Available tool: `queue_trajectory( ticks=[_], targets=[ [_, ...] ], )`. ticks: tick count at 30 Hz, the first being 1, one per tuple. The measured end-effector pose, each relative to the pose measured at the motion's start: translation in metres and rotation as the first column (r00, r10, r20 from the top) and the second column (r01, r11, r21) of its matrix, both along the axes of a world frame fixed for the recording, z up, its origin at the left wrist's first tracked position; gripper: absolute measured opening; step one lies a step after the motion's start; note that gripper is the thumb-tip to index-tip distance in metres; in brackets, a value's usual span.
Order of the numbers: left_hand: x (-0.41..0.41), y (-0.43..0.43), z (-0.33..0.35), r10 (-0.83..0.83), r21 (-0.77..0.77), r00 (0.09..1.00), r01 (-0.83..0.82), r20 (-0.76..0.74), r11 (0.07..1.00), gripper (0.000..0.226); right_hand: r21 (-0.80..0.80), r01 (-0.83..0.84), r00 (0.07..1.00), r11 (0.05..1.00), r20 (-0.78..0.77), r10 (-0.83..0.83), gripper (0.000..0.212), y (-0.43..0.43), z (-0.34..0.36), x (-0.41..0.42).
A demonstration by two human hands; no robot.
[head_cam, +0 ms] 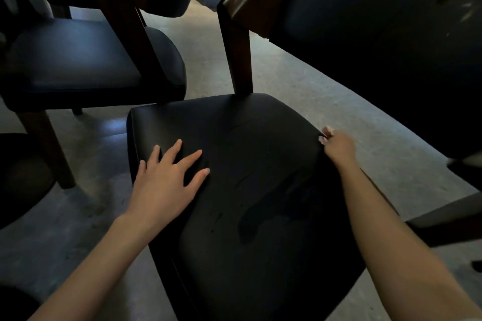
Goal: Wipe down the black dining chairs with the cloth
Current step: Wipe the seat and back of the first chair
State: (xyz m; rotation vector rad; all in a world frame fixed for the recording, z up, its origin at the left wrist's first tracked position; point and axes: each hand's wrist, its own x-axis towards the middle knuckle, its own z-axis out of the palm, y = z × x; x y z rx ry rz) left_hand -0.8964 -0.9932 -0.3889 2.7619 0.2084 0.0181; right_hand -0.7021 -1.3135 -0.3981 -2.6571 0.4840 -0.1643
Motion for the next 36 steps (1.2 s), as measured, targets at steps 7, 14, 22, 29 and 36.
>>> queue_trajectory(
  ticks=[7, 14, 22, 29, 36],
  targets=[
    [-0.011, 0.002, 0.003, -0.002, -0.045, 0.993, 0.008, 0.120, 0.999, 0.053, -0.002, -0.278, 0.960, 0.961, 0.018, 0.278, 0.030, 0.055, 0.021, 0.005],
    [-0.012, 0.005, 0.004, 0.015, -0.015, 0.996, -0.014, 0.092, 1.000, 0.054, 0.076, -0.804, 0.591, 0.589, 0.010, 0.806, 0.049, 0.164, 0.016, -0.066],
    [-0.018, 0.013, 0.008, 0.077, -0.030, 0.994, -0.075, 0.079, 0.997, 0.055, -0.113, -0.712, 0.644, 0.693, 0.287, 0.709, 0.052, 0.127, 0.039, -0.056],
    [-0.016, 0.016, 0.007, 0.106, -0.031, 0.994, -0.105, 0.031, 0.994, 0.056, -0.223, -0.577, 0.814, 0.785, -0.076, 0.576, 0.049, 0.118, -0.004, 0.015],
    [-0.012, 0.028, 0.002, 0.139, -0.033, 0.990, -0.139, -0.008, 0.990, 0.055, 0.125, -0.707, 0.703, 0.696, 0.018, 0.711, 0.044, 0.119, 0.010, -0.041]
  ],
)
